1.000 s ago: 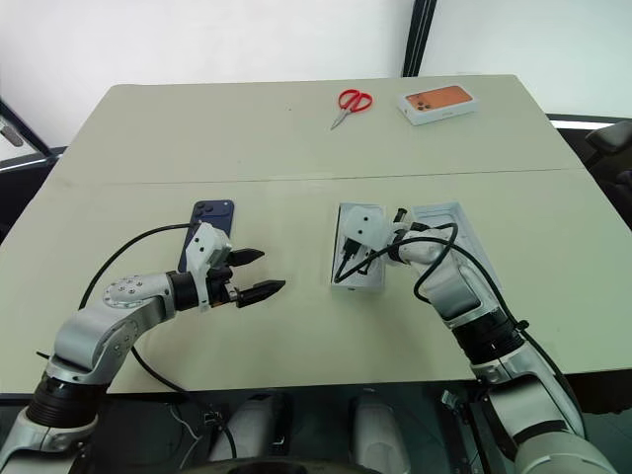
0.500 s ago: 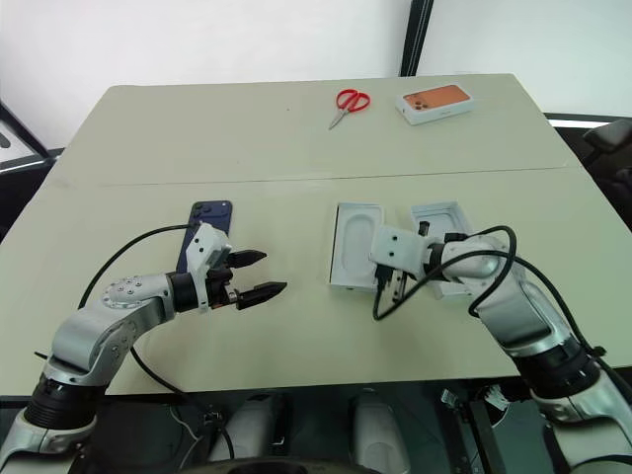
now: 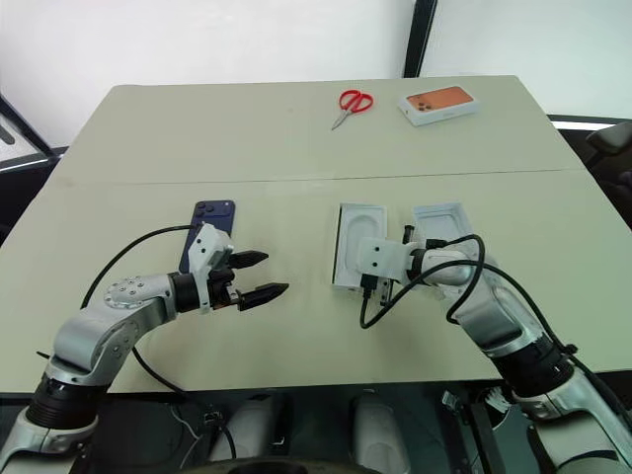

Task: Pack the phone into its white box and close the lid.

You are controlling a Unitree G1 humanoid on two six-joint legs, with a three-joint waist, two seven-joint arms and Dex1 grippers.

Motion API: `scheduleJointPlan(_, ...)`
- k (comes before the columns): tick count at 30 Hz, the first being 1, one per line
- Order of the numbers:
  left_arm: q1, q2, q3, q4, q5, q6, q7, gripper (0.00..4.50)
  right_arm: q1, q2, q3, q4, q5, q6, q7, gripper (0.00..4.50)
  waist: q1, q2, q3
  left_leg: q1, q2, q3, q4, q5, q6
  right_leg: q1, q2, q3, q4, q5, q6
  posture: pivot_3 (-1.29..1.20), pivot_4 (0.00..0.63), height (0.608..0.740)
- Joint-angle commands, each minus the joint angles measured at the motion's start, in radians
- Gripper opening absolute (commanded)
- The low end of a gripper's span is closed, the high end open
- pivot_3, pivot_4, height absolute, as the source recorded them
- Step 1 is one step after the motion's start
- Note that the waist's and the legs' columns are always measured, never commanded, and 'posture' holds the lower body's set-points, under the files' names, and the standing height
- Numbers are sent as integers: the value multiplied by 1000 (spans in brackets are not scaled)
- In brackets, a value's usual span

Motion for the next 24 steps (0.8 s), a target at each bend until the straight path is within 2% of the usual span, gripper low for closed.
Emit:
scheduleJointPlan(1,-3,-6,-4,-30,-6,-9,-2,4500,-18,13,9,4,-19,-7,-5,20,0,0,0,0,0,0,0,0,0,0,0,0,0,0,0,0,150,740)
scheduleJointPlan(7,-10,-16,-13,-28,-4,-5,-1,4500,-36,78,54,13,-4,-48,25,20,-3,0,0,0,0,0,-1,0,0,0,1,0,0,0,0,0,150,740)
scheduleJointPlan(15,1,-16,-8,-41,-10,1,9,4500,-49,194,-23,29,106,91,2,20,-3,0,0,0,0,0,0,0,0,0,0,0,0,0,0,0,150,740)
scheduleJointPlan(19,7,-15,-6,-49,-14,5,14,4500,-48,178,-36,37,107,105,-13,20,-1,0,0,0,0,0,0,0,0,0,0,0,0,0,0,0,150,740)
scheduleJointPlan(24,6,-7,4,-48,-18,8,13,4500,-42,107,-79,-12,133,94,20,20,-2,0,0,0,0,0,0,0,0,-1,0,0,0,0,0,0,150,740)
